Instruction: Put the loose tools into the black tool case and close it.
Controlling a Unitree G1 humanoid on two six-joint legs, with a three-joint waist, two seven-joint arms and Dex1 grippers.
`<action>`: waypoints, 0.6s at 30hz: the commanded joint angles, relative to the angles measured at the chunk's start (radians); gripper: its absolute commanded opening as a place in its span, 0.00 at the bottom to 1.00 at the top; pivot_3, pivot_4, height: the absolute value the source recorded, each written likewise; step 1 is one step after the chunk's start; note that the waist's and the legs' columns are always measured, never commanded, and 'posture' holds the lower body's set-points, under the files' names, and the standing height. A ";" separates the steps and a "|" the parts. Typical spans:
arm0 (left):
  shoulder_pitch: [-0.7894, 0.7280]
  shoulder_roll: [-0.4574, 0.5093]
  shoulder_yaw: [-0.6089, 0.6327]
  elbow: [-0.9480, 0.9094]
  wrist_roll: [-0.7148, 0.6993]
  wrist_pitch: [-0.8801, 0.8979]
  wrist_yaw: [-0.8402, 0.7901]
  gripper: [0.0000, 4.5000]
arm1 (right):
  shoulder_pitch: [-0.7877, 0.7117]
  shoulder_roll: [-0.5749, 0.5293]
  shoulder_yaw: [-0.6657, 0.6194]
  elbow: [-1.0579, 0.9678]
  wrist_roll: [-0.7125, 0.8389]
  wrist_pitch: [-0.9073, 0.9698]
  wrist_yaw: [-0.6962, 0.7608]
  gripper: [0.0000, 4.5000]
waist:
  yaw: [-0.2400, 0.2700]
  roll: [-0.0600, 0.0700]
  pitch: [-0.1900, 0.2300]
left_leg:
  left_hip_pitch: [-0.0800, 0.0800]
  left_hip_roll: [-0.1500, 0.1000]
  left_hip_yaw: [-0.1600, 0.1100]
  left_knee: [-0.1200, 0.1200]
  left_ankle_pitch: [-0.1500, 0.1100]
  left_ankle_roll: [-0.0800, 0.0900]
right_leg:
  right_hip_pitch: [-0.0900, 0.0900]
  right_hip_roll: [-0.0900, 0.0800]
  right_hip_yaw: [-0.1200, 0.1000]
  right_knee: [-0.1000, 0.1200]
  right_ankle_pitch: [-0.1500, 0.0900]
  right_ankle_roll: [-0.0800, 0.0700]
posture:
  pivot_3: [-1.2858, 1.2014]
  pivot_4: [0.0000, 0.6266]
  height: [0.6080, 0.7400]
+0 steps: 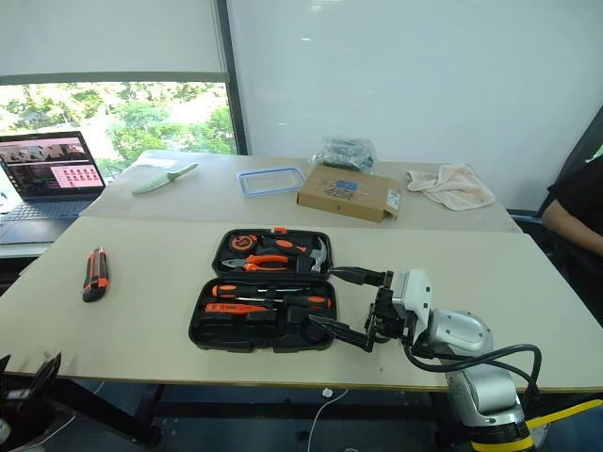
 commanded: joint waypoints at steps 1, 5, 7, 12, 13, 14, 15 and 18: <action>-0.140 0.085 -0.017 -0.016 -0.022 0.201 0.151 0.98 | -0.024 -0.008 -0.007 -0.003 0.018 -0.003 0.005 1.00 | -0.004 -0.001 -0.001 | 0.000 0.000 -0.001 0.000 0.001 -0.001 | 0.000 0.001 -0.001 0.001 0.000 0.000 | 0.52 0.24 1.00; -0.375 0.195 -0.106 0.113 0.010 0.436 0.247 0.98 | -0.037 -0.004 0.007 0.014 0.010 -0.005 0.008 1.00 | -0.015 -0.002 -0.001 | 0.001 0.000 -0.001 0.000 0.001 -0.001 | 0.001 0.001 -0.001 0.001 0.004 -0.007 | 0.52 0.24 1.00; -0.491 0.236 -0.155 0.207 0.049 0.481 0.284 0.98 | -0.044 -0.001 0.014 0.022 0.006 -0.007 0.006 1.00 | -0.020 -0.002 -0.001 | 0.001 -0.001 -0.001 0.000 0.001 -0.001 | 0.001 0.001 -0.001 0.000 0.004 -0.007 | 0.52 0.24 1.00; -0.754 0.310 -0.336 0.503 0.157 0.522 0.247 0.98 | -0.050 0.003 0.023 0.027 0.000 -0.011 0.000 1.00 | -0.028 -0.003 -0.001 | -0.001 -0.003 -0.001 -0.001 0.001 -0.001 | -0.001 0.001 -0.003 0.000 0.005 -0.008 | 0.52 0.24 1.00; -0.787 0.312 -0.352 0.551 0.175 0.502 0.251 0.98 | -0.049 0.004 0.023 0.027 0.000 -0.012 -0.004 1.00 | -0.030 -0.003 -0.001 | -0.002 -0.002 0.000 -0.002 0.000 -0.001 | -0.001 0.001 -0.003 -0.001 0.005 -0.008 | 0.52 0.24 1.00; -0.816 0.314 -0.366 0.594 0.190 0.482 0.252 0.98 | -0.049 0.004 0.023 0.027 0.000 -0.014 -0.007 1.00 | -0.032 -0.003 -0.001 | -0.002 -0.003 0.000 -0.002 0.000 -0.002 | -0.001 0.001 -0.003 -0.001 0.005 -0.008 | 0.52 0.24 1.00; -0.843 0.318 -0.379 0.636 0.204 0.459 0.249 0.98 | -0.048 0.004 0.024 0.026 -0.002 -0.015 -0.009 1.00 | -0.034 -0.003 -0.001 | -0.001 -0.002 0.000 -0.002 0.000 -0.002 | -0.001 0.001 -0.003 -0.001 0.005 -0.008 | 0.52 0.24 1.00; -0.928 0.316 -0.419 0.769 0.240 0.416 0.231 0.98 | -0.037 0.003 0.024 0.014 -0.002 -0.014 -0.016 1.00 | -0.037 -0.003 -0.001 | -0.004 -0.002 0.000 -0.002 0.000 -0.002 | -0.002 0.001 -0.005 -0.001 0.005 -0.008 | 0.52 0.24 1.00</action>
